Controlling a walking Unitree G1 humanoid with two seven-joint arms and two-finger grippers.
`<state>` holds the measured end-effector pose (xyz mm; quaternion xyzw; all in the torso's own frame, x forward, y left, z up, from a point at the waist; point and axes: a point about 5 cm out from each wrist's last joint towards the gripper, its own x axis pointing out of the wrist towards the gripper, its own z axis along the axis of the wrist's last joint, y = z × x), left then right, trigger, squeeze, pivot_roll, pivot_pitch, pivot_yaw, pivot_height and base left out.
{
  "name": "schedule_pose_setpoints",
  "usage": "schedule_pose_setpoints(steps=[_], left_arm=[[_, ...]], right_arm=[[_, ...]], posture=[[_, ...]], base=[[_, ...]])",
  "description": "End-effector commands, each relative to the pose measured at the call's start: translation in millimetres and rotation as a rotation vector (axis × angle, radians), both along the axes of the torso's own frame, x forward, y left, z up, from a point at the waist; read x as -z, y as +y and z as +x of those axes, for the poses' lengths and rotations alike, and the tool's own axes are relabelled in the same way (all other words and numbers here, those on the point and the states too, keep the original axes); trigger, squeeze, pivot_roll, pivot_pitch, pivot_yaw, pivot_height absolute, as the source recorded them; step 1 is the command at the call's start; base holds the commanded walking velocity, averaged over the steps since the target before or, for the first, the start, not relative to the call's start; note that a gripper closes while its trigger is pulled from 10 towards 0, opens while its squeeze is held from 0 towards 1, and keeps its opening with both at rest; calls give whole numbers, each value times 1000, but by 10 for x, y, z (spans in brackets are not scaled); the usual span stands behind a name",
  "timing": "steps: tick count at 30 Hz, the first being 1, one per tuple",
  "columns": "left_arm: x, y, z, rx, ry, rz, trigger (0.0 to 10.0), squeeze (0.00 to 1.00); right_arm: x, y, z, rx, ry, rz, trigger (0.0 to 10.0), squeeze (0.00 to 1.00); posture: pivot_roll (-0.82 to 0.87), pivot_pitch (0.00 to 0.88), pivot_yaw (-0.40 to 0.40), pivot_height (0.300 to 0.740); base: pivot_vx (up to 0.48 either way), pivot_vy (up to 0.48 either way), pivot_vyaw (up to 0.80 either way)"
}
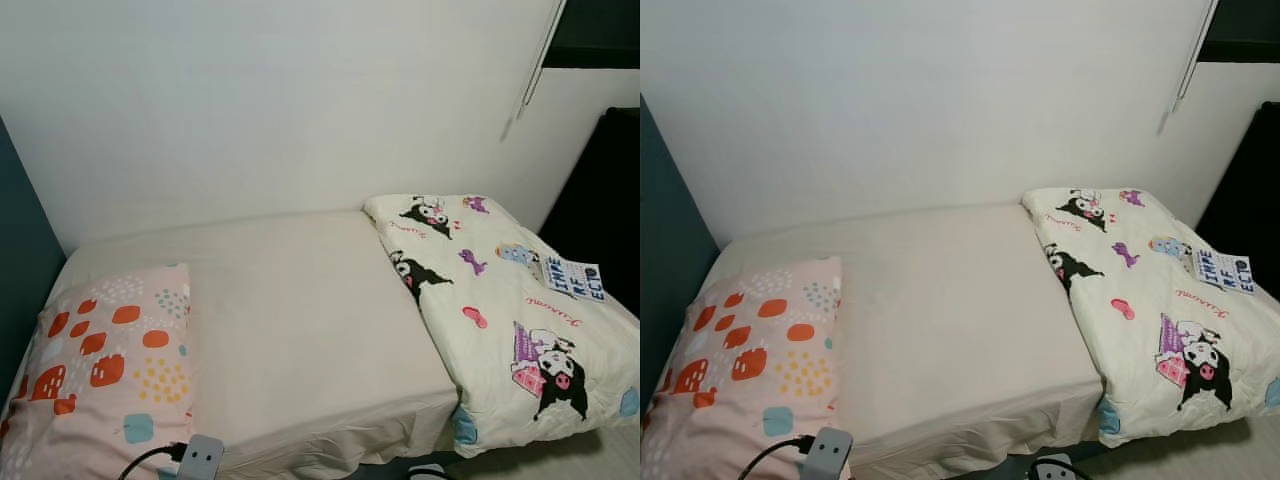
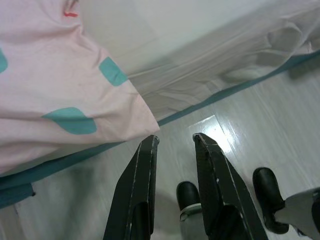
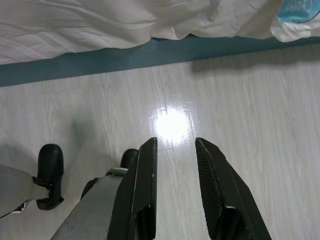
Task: Clean up the room
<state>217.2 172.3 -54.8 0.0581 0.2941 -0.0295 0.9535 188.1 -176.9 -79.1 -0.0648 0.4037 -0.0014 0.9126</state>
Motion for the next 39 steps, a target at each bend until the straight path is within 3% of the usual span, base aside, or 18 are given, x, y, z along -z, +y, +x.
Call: schedule_pose_setpoints(steps=[1, 4, 11, 30, 39], left_arm=[[-1, 2, -14, -15, -11, -21, 10000, 0], [-52, 62, 19, -36, -61, -7, 10000, 0], [-35, 40, 1, -14, -47, -17, 10000, 0], [-23, 78, -9, -70, -39, -8, 10000, 0], [15, 62, -63, -35, -10, -16, 10000, 0]], right_arm=[[13, -2, -26, -5, 8, -3, 10000, 0], [-17, -30, 17, 21, -19, -10, 10000, 0], [-79, -24, 128, 85, -66, 8, 10000, 0], [-56, -6, 106, 27, -34, -2, 10000, 0], [-18, -27, 36, 20, -4, -14, 10000, 0]], posture=[[45, 76, -66, 740], [42, 83, -55, 740], [13, 89, -31, 740], [62, 61, -58, 740], [42, 65, -58, 740]], base=[[0, 0, 0], [0, 0, 0], [0, 0, 0], [0, 0, 0], [0, 0, 0]])
